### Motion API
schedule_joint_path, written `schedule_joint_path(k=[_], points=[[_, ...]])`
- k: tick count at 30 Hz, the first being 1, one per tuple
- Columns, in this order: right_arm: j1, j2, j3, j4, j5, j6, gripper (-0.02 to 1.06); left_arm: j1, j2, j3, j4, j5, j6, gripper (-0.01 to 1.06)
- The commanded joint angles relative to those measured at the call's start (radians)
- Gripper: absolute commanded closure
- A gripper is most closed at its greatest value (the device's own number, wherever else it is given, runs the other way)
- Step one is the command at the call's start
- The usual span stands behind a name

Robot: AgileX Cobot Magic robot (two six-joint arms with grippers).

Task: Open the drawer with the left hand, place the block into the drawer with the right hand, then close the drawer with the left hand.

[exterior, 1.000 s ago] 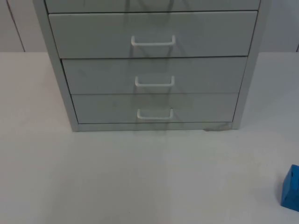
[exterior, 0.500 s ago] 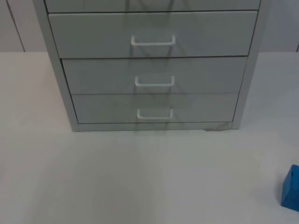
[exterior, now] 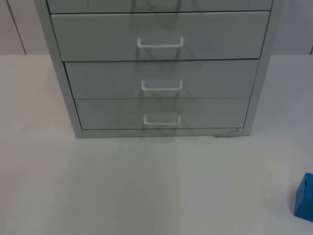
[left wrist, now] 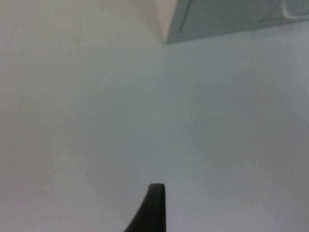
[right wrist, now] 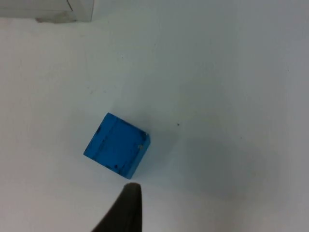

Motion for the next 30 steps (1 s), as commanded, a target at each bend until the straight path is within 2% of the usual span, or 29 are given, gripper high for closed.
schedule_joint_path(k=[1, 4, 7, 8, 12, 13, 14, 17, 18, 22, 23, 27, 29, 30], points=[[-0.001, 0.0, -0.005, 0.004, -0.016, 0.001, -0.01, 0.005, 0.062, -0.067, -0.105, 0.02, 0.09, 0.22], [-0.001, 0.0, -0.005, 0.004, -0.016, 0.001, -0.01, -0.01, 0.117, -0.116, -0.144, 0.02, 0.127, 0.22], [-0.001, 0.0, -0.005, 0.004, -0.025, 0.001, -0.01, -0.094, 0.189, -0.184, -0.143, -0.004, 0.135, 0.22], [-0.001, 0.0, -0.005, 0.004, -0.025, 0.001, -0.01, -0.094, 0.189, -0.184, -0.143, -0.004, 0.135, 0.22], [-0.001, 0.0, -0.005, 0.004, -0.029, 0.001, -0.01, -0.299, 0.284, -0.245, -0.091, -0.095, 0.135, 0.22], [-0.001, 0.0, -0.005, 0.004, -0.029, 0.001, -0.01, -0.299, 0.284, -0.245, -0.091, -0.095, 0.135, 0.22], [-0.001, 0.0, -0.005, -0.002, -0.03, 0.001, -0.01, -0.394, 0.321, -0.255, -0.029, -0.138, 0.127, 0.22], [-0.001, 0.0, -0.005, -0.004, -0.036, 0.001, -0.01, -0.564, 0.409, -0.263, 0.172, -0.217, 0.051, 0.22], [-0.001, 0.0, -0.005, -0.004, -0.036, 0.001, -0.01, -0.564, 0.409, -0.263, 0.172, -0.217, 0.051, 0.22], [-0.001, 0.0, -0.005, -0.004, -0.038, 0.001, -0.01, -0.744, 0.521, -0.263, 0.533, -0.281, -0.129, 0.22], [-0.001, 0.0, -0.005, -0.004, -0.038, 0.001, -0.01, -0.744, 0.521, -0.263, 0.533, -0.281, -0.129, 0.22], [-0.001, 0.0, -0.005, -0.004, -0.036, 0.001, -0.01, -0.883, 0.648, -0.263, 0.87, -0.314, -0.277, 0.22], [-0.001, 0.0, -0.005, -0.004, -0.034, 0.001, -0.01, -0.894, 0.662, -0.263, 0.895, -0.316, -0.295, 0.22], [-0.001, 0.0, -0.005, -0.004, -0.031, 0.001, -0.01, -0.91, 0.689, -0.263, 0.969, -0.322, -0.337, 0.22]])
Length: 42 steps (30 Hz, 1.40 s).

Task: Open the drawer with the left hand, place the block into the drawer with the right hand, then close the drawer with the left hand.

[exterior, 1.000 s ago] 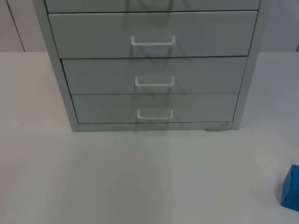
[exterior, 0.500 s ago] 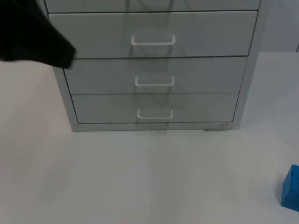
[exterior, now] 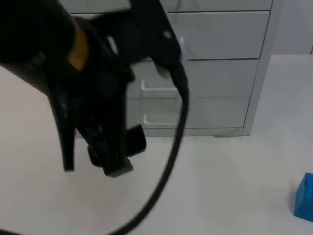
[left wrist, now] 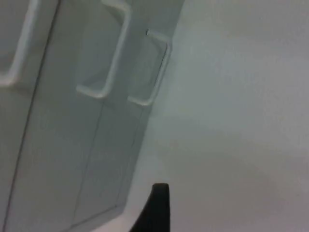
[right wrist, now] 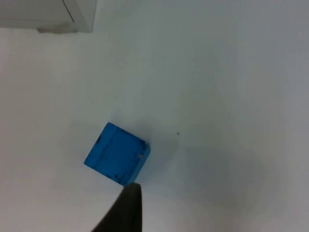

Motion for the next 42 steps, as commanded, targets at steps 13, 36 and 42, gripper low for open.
schedule_joint_path(k=[13, 36, 42], points=[[-0.001, 0.0, -0.003, -0.005, 0.009, 0.001, -0.01, -0.031, 0.307, -0.005, 0.686, -0.132, -0.461, 0.22], [-0.001, 0.0, -0.003, -0.005, -0.008, 0.007, -0.01, -0.024, 0.558, -0.113, 1.078, -0.143, -0.77, 0.27], [-0.001, 0.0, -0.003, -0.005, -0.007, 0.007, -0.01, 0.003, 0.619, -0.175, 1.085, -0.075, -0.816, 0.27]])
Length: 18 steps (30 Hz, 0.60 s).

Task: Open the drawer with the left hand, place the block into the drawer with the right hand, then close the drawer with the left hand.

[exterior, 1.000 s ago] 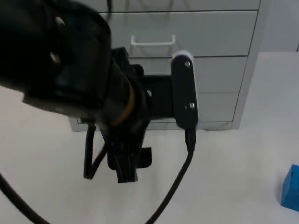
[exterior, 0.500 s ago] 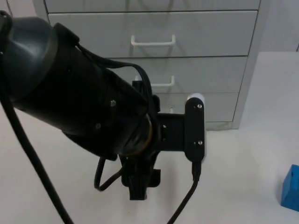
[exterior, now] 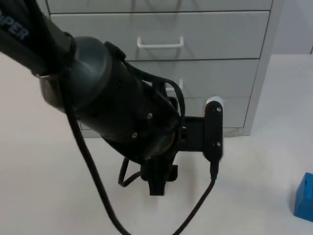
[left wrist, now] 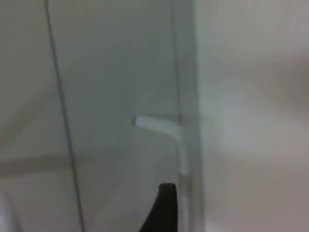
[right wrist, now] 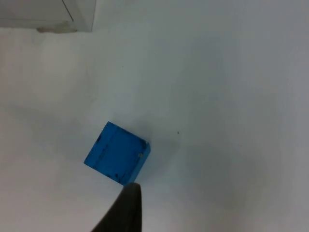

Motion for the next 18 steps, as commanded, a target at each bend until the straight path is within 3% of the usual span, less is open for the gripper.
schedule_joint_path(k=[1, 8, 12, 18], points=[[-0.001, 0.0, -0.003, -0.005, -0.009, 0.003, -0.01, 0.012, 0.013, -0.022, 0.015, 0.029, -0.034, 0.27], [-0.001, 0.0, -0.003, -0.005, -0.02, 0.003, -0.01, 0.016, 0.04, -0.024, 0.179, 0.016, -0.134, 0.27], [-0.001, 0.0, -0.003, -0.005, -0.021, 0.003, -0.01, 0.016, 0.067, -0.024, 0.187, 0.03, -0.171, 0.28], [-0.001, 0.0, -0.003, -0.005, -0.024, 0.003, -0.01, 0.049, 0.089, -0.034, 0.187, 0.037, -0.224, 0.4]])
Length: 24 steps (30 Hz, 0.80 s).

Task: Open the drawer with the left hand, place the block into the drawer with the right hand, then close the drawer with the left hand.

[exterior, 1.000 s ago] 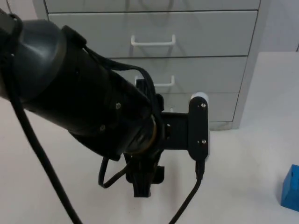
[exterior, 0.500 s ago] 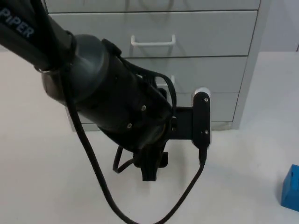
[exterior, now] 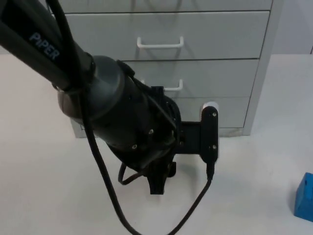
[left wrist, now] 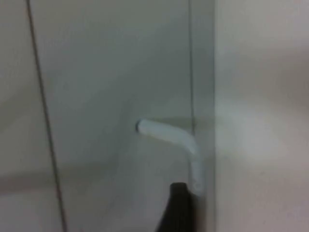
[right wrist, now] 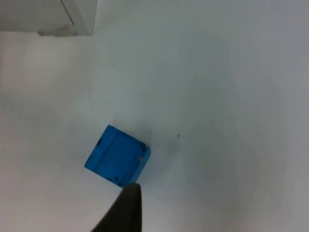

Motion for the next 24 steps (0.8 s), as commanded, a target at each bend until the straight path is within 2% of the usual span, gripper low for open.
schedule_joint_path(k=[1, 3, 4, 9, 10, 11, 16, 19, 20, 21, 23, 24], points=[[-0.001, 0.0, -0.003, -0.005, -0.015, 0.003, -0.01, 0.019, 0.003, -0.006, 0.003, 0.008, -0.059, 0.45], [-0.001, 0.0, -0.003, -0.005, -0.015, 0.003, -0.01, 0.026, 0.003, -0.006, 0.003, 0.008, -0.064, 0.58], [-0.001, 0.0, -0.003, -0.005, -0.015, 0.003, -0.01, 0.026, 0.003, -0.006, 0.003, 0.008, -0.064, 0.58], [-0.001, 0.0, -0.003, -0.005, -0.022, 0.003, -0.01, 0.026, 0.003, -0.006, 0.003, -0.028, -0.064, 0.97], [-0.001, 0.0, -0.003, -0.005, -0.022, 0.003, -0.01, 0.026, 0.003, -0.006, 0.003, -0.028, -0.064, 0.97], [-0.001, 0.0, -0.003, -0.005, -0.022, 0.003, -0.01, 0.024, 0.003, -0.006, 0.003, -0.028, -0.064, 1.05], [-0.001, 0.0, -0.003, -0.005, -0.022, 0.003, -0.01, -0.007, -0.004, -0.004, -0.059, -0.006, -0.03, 1.05], [-0.001, 0.0, -0.003, -0.005, -0.02, 0.007, -0.01, -0.056, -0.036, 0.003, -0.284, -0.011, 0.168, 1.05], [-0.001, 0.0, -0.003, -0.005, -0.018, 0.007, -0.01, -0.083, -0.065, 0.019, -0.364, -0.02, 0.268, 1.05], [-0.001, 0.0, -0.003, -0.005, -0.018, 0.007, -0.01, -0.083, -0.065, 0.019, -0.364, -0.02, 0.268, 1.05], [-0.001, 0.0, -0.003, -0.005, -0.018, 0.007, -0.01, -0.116, -0.093, 0.036, -0.469, -0.016, 0.353, 1.05], [-0.001, 0.0, -0.003, -0.005, -0.021, 0.007, -0.01, -0.143, -0.125, 0.051, -0.583, -0.011, 0.457, 1.05]])
